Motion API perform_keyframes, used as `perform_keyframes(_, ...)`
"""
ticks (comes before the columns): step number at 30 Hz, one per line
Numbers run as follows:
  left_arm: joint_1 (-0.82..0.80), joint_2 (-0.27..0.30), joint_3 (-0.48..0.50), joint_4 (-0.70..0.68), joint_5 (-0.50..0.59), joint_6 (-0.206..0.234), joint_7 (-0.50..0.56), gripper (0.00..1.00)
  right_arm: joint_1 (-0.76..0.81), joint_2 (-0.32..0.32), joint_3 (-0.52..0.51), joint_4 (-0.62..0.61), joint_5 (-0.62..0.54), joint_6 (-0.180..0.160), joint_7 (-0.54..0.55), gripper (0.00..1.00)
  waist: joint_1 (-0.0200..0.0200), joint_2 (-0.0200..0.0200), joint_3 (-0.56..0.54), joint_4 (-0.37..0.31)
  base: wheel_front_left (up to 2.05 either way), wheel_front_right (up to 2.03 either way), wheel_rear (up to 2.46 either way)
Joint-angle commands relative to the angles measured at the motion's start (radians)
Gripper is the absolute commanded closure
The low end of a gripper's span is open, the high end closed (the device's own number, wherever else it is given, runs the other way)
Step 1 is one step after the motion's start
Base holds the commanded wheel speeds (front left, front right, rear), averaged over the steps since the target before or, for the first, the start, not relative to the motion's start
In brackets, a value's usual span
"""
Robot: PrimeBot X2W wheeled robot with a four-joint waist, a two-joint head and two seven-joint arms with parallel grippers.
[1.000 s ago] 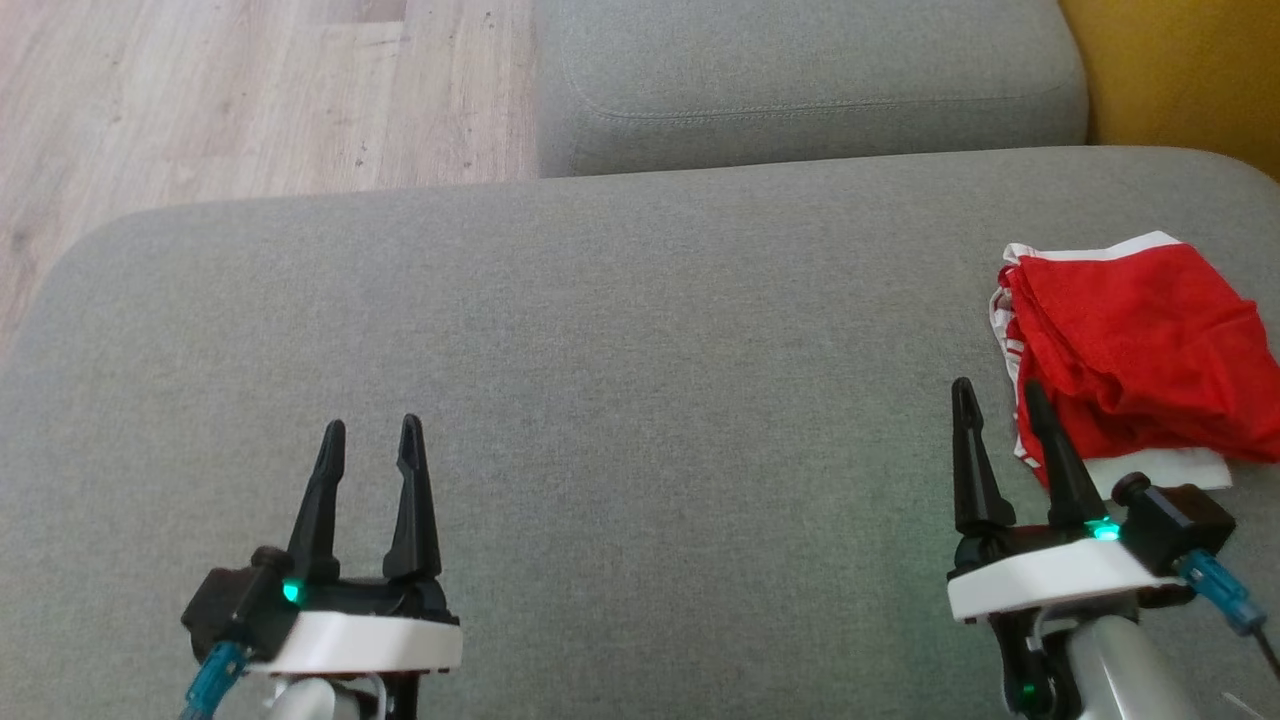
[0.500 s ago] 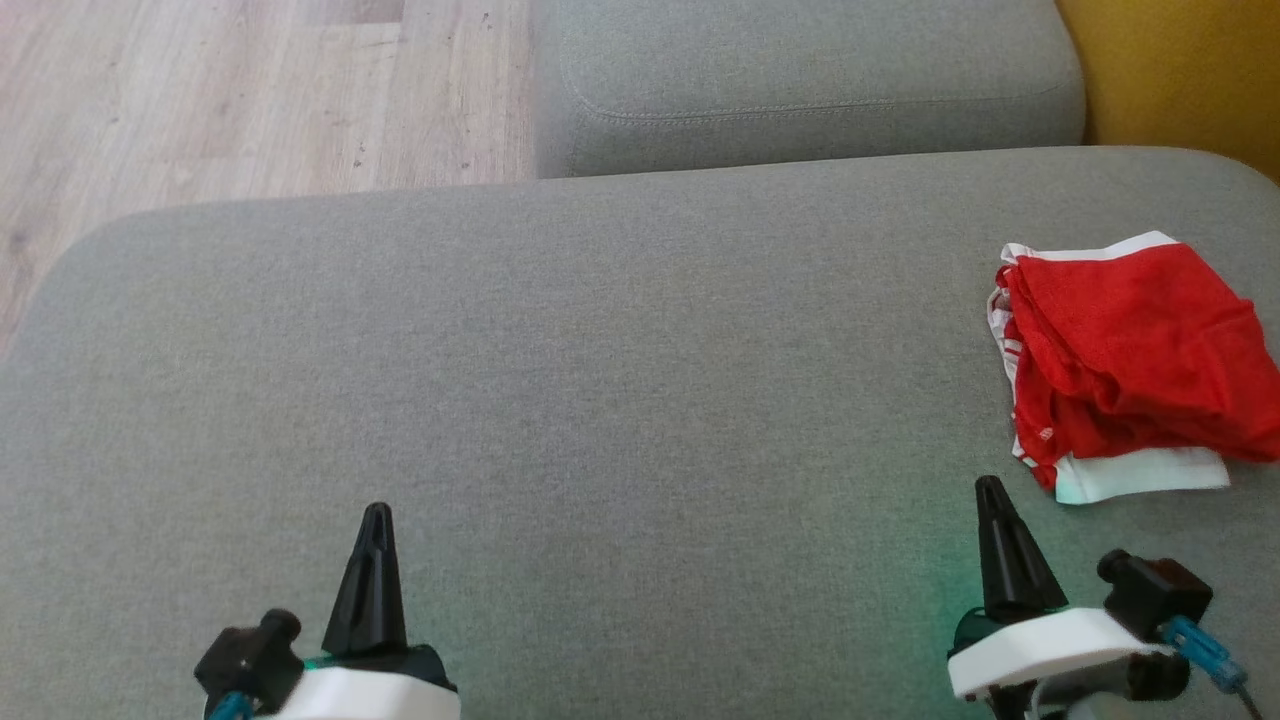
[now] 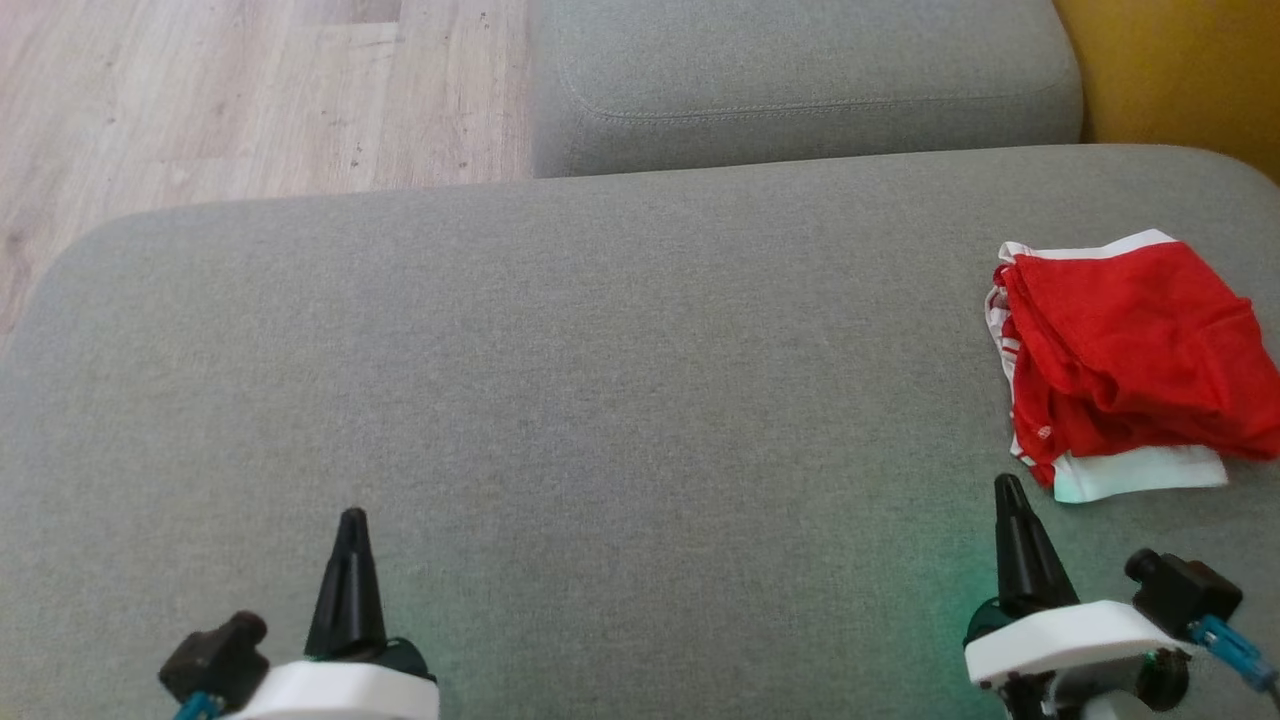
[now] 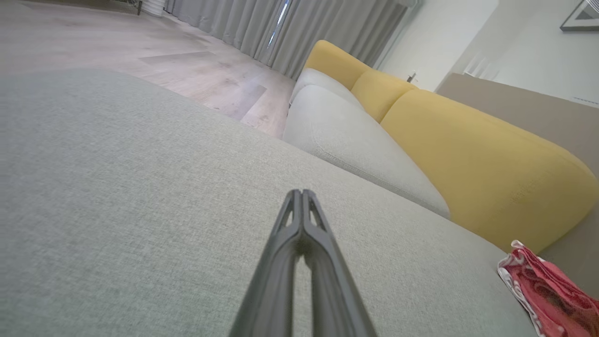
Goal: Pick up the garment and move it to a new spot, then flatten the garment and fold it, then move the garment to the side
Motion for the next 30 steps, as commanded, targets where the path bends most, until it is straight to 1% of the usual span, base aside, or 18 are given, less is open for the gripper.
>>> perform_keyframes(1, -0.055, 0.004, 0.02, -0.029, -0.019, -0.006, 0.003, 1.0, -0.056, -0.01, -0.006, -0.038, 0.022, 0.0, 0.003, 1.0, 0.0, -0.0001, 0.0, 0.0, 0.0, 0.0, 0.0)
perform_keyframes(30, -0.082, 0.007, 0.083, -0.024, -0.318, -0.016, 0.089, 1.0, -0.076, -0.019, -0.047, -0.057, 0.335, 0.0, 0.082, 1.0, -0.0001, -0.0001, 0.002, -0.007, 0.0, 0.0, 0.0)
